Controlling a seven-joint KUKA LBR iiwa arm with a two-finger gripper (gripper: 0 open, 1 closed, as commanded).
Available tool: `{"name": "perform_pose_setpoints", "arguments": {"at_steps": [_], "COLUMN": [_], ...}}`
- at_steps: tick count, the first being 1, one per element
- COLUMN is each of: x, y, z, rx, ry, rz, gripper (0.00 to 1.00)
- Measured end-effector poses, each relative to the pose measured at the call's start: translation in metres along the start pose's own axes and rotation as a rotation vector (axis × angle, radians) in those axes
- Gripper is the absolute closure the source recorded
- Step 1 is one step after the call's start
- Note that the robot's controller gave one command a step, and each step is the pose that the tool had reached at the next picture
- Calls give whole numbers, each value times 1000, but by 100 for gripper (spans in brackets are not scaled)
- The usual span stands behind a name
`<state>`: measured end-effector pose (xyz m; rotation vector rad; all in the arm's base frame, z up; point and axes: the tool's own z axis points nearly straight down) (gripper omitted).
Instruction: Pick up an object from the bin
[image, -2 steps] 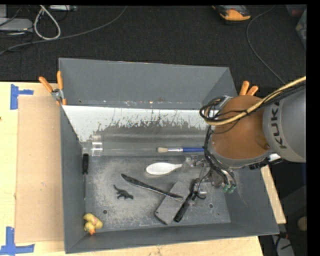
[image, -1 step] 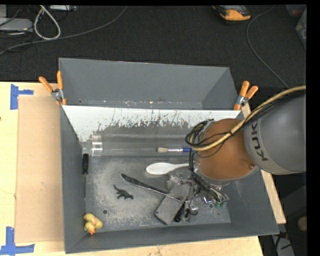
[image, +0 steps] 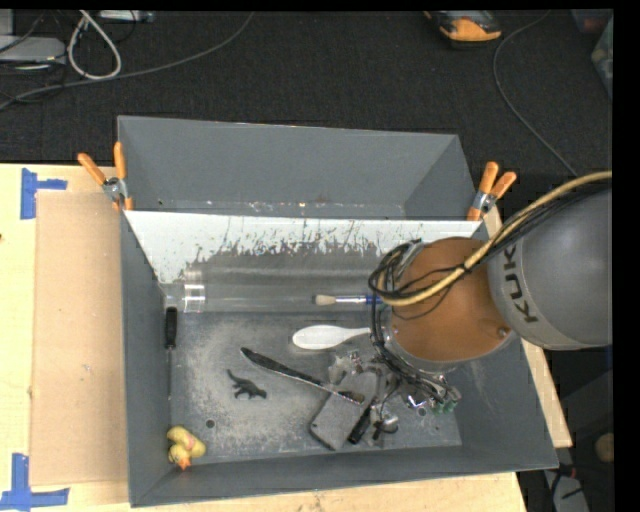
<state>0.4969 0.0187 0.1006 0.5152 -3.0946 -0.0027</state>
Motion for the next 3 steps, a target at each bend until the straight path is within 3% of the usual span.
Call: {"name": "perform_pose_setpoints", "arguments": {"at_steps": [1,2,3], "x": [9,-9,-8], "y": [33,29,29], "z": [2,28,31], "rx": [-5,0,-5], "ry": [7,-2,5], "rz": [23,-109,-199], "gripper": [0,0,100]}}
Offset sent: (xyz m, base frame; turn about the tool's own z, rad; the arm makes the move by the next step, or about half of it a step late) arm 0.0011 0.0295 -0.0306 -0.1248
